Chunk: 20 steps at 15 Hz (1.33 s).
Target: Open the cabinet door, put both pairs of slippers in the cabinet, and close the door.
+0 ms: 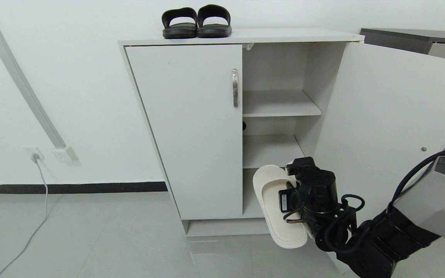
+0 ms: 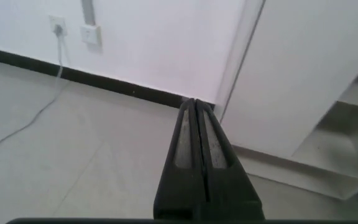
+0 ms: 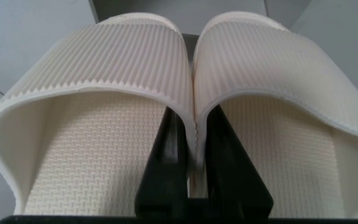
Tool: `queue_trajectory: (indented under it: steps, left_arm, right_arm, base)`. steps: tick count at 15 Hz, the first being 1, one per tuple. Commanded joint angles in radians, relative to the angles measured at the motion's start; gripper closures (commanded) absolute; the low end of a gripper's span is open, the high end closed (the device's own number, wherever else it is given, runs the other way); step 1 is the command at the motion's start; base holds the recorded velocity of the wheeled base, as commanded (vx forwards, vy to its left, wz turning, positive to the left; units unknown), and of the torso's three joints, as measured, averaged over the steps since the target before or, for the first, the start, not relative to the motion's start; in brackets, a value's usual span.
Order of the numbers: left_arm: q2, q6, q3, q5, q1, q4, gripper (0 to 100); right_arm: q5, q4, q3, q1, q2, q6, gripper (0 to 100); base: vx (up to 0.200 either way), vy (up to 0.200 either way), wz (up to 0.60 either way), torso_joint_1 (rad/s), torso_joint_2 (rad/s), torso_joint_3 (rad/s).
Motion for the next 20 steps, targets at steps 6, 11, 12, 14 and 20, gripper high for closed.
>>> queue_trajectory:
  steps: [6, 11, 12, 14, 20]
  left_arm:
    - [-0.017, 0.064, 0.001, -0.219, -0.141, 0.039, 100]
    - [-0.081, 0.047, 0.002, -0.092, -0.102, 0.038, 100]
    - [-0.081, 0.049, 0.002, -0.116, -0.102, 0.038, 100]
    - [-0.081, 0.04, 0.002, -0.138, -0.102, 0.038, 100]
    - [-0.081, 0.017, 0.002, -0.139, -0.102, 0.036, 100]
  right_arm:
    - [0.0, -0.012, 0.018, 0.009, 0.0, -0.004, 100]
    - [-0.001, -0.015, 0.016, 0.013, -0.001, -0.004, 100]
    - [-0.001, -0.015, 0.016, 0.015, -0.001, -0.004, 100]
    - [-0.003, -0.015, -0.016, 0.018, 0.02, -0.01, 100]
    - [-0.11, 0.028, -0.195, 0.047, 0.082, -0.009, 100]
  base:
    - [0.0, 0.0, 0.0, 0.0, 0.0, 0.0]
    - [0.0, 0.0, 0.0, 0.0, 0.0, 0.0]
    - [0.0, 0.0, 0.0, 0.0, 0.0, 0.0]
    - [0.0, 0.0, 0.0, 0.0, 0.0, 0.0]
    - [0.0, 0.0, 0.0, 0.0, 0.0, 0.0]
